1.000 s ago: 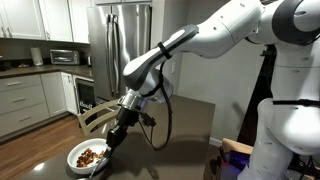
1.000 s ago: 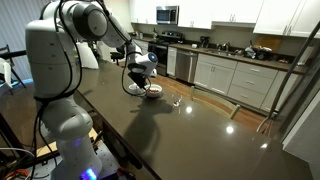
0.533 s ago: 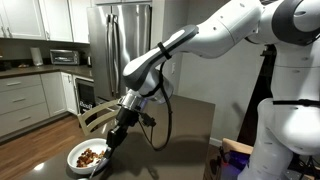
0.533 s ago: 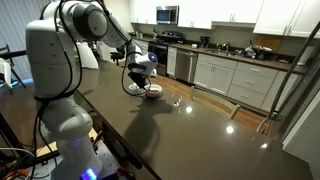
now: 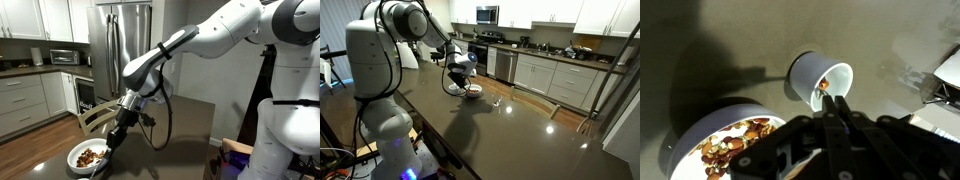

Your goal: Pick up the spoon, scoop some contents from the bowl and put them in the white cup.

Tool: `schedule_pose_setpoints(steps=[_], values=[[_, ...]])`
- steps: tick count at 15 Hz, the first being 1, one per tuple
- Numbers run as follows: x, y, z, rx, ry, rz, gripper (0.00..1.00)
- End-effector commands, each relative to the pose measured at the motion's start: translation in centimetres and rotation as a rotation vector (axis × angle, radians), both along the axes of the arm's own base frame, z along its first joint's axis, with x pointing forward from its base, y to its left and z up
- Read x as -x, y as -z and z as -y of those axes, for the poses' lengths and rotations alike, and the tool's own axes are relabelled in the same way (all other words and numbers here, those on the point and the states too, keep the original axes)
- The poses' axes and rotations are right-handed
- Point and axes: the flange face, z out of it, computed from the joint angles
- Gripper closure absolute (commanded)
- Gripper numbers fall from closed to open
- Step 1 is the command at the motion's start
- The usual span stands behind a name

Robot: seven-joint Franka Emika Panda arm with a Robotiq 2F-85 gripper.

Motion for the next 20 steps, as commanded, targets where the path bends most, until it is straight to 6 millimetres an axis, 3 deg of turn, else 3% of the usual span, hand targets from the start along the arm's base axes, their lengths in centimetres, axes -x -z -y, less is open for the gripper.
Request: schedule_pose_setpoints(steps=[1,10,20], values=[[-0.4,-1.0,-0.4,0.038,-0.032,0.043,0.96],[-1.2,-3.2,-1.5,0.087,-0.108,0.123,0.96],[-1.4,-2.6,-1.4,0.085,-0.116,0.108,0.95]])
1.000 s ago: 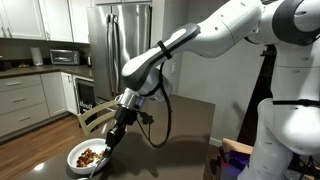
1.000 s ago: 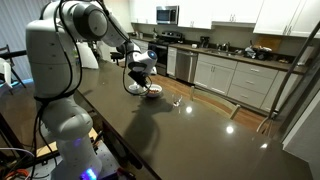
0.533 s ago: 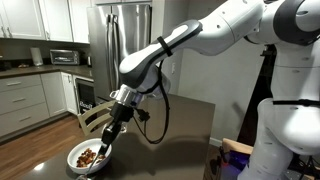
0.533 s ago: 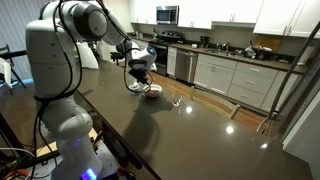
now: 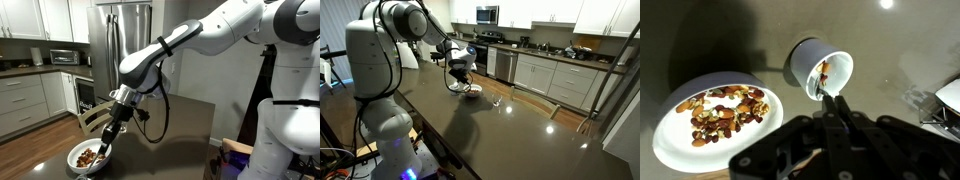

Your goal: Pick up the spoon, scoop some contents from the bowl and put them in the white cup.

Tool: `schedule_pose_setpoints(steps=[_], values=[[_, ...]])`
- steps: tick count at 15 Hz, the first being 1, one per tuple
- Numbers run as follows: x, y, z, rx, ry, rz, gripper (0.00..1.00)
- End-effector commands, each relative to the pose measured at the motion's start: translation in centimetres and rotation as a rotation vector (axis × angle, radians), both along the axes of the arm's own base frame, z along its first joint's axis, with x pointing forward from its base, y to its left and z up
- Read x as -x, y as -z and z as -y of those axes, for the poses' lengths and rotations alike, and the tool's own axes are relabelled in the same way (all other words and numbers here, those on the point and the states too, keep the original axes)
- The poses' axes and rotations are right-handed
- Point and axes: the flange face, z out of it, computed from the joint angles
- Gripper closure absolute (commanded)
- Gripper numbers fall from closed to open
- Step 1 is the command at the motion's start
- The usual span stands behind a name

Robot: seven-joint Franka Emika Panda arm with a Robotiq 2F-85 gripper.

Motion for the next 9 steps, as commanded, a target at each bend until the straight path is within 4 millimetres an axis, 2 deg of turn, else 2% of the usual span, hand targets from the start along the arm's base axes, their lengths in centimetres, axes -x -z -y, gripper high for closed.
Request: schedule_pose_setpoints(steps=[1,9], values=[[-0.02,-0.06,-0.02,0.001,0.0,-0.001,0.95],[-0.01,-0.36,-0.03,0.068,-0.012,0.062,0.96]])
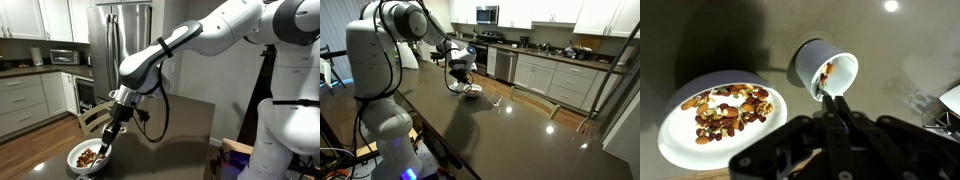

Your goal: Pick up the spoon, scoop some contents from the bowl and put them in the white cup.

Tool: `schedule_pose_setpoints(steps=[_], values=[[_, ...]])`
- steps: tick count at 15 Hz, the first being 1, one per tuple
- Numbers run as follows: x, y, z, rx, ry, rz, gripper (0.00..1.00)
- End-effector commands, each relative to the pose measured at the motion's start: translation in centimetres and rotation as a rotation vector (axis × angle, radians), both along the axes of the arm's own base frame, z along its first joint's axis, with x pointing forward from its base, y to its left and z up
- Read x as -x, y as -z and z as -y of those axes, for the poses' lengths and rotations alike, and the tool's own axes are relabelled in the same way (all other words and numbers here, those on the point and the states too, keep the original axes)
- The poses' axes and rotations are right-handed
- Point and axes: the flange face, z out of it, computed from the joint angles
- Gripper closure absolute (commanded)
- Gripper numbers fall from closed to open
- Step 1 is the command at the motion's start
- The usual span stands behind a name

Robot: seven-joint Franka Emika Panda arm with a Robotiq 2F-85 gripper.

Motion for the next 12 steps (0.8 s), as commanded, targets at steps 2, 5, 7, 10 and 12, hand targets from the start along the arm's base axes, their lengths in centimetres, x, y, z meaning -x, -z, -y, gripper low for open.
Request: schedule_pose_setpoints(steps=[2,5,7,10,12], values=[[0.0,-0.7,-0.2,0.069,-0.006,0.077,0.96],[0.0,-0.9,-0.4,0.09,-0.015,0.111,0.96],[0.1,-1.1,-0.6,0.089,-0.02,0.116,0.96],[0.4,-1.4,-1.0,0.082,-0.028,0.117,0.96],[0.6,-1.7,-1.2,0.074,-0.035,0.113,0.96]])
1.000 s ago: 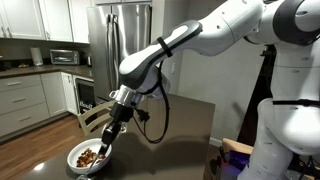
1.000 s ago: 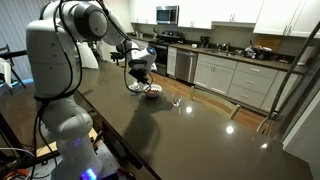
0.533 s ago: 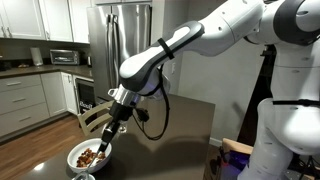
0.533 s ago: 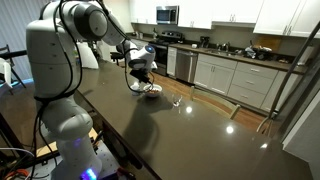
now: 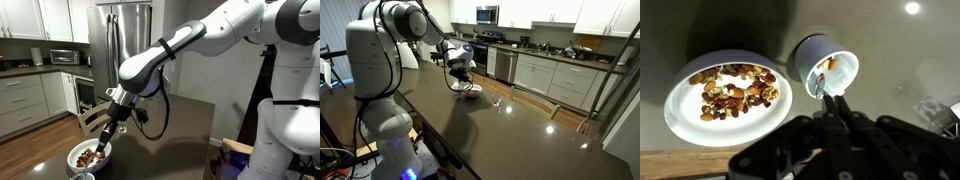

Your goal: Pick up the spoon, scoop some contents from the bowl and put them in the white cup.

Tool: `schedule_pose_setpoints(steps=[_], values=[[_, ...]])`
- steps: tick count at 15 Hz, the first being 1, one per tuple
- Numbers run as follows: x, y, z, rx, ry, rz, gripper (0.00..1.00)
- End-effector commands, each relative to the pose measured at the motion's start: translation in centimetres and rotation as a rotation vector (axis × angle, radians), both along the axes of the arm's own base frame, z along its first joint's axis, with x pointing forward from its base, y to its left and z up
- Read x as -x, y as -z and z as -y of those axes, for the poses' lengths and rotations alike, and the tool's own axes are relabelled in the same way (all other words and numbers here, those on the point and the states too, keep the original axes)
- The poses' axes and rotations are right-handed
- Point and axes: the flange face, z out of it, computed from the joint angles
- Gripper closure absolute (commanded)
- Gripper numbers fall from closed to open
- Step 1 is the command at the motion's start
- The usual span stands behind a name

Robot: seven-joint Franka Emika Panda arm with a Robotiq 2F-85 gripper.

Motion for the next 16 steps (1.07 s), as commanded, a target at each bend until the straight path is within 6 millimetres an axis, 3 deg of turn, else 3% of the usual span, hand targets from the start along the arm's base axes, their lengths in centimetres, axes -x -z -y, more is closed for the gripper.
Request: schedule_pose_setpoints(steps=[1,9,11,16], values=[[0.8,-1.1,-0.3,0.007,-0.005,0.017,0.96],[2.1,-3.5,-0.8,0.016,-0.025,0.063,0.96],[1.1,-2.9,-1.1,-0.006,-0.024,0.046,0.95],[1.6,-3.0,-0.9,0.01,-0.025,0.059,0.96]])
